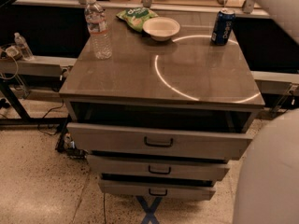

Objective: Move paper bowl near green rice chip bag

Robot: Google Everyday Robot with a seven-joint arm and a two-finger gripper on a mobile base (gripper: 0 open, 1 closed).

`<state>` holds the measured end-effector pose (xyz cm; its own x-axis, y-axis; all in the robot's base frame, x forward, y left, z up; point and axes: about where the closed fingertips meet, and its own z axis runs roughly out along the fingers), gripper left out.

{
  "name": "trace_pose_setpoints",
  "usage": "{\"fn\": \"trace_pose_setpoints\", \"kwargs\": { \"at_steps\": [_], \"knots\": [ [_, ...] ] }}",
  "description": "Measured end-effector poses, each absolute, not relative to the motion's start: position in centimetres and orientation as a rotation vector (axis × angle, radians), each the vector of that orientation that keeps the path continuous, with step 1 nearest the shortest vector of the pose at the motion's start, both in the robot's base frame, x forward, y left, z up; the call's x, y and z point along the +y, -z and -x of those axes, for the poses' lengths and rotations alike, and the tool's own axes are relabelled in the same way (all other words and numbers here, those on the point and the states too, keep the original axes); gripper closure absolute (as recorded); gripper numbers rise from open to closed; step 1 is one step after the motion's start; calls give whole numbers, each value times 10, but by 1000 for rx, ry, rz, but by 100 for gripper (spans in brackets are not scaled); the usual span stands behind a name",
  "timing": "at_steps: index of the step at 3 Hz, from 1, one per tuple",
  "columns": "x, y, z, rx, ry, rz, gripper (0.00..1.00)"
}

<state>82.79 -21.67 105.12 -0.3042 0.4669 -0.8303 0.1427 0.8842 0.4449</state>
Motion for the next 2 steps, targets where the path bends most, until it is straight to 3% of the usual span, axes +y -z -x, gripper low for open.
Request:
{"fn": "trace_pose_setpoints", "kwargs": {
  "at_steps": [1, 2],
  "knots": [
    [-313, -1153, -805, 1632, -435, -588, 0],
    [-372, -1212, -783, 1450, -466, -645, 0]
  ]
}}
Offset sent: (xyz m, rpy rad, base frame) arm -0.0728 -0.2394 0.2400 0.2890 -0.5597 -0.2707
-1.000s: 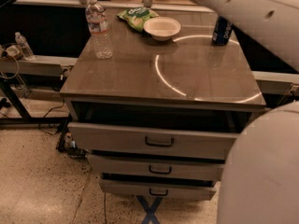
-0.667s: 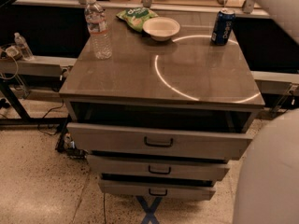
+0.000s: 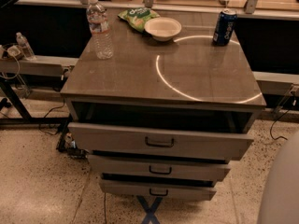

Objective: Move paper bowl near green rice chip bag

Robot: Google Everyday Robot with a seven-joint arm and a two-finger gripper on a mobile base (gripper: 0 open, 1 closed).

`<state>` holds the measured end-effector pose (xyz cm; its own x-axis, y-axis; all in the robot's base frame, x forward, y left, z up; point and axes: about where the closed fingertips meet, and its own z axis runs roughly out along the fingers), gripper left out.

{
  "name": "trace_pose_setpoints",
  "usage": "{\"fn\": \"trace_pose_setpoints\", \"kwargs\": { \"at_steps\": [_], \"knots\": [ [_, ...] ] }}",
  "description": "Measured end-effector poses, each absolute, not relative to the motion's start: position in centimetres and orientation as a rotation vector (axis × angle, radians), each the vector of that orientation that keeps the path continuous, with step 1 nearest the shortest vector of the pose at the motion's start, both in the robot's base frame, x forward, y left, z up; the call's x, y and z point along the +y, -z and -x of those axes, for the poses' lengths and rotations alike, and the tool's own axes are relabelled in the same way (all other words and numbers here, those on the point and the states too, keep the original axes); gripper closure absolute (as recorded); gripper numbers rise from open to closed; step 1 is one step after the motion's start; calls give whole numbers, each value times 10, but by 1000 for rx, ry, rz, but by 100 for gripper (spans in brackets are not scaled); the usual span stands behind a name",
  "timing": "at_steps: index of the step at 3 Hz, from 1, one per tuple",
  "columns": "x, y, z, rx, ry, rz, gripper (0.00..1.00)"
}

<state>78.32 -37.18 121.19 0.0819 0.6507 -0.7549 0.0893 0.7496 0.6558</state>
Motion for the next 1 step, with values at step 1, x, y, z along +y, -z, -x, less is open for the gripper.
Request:
{"fn": "trace_pose_setpoints", "kwargs": {
  "at_steps": [1],
  "knots": [
    [-373, -1222, -781, 1430, -471, -640, 0]
  ]
}}
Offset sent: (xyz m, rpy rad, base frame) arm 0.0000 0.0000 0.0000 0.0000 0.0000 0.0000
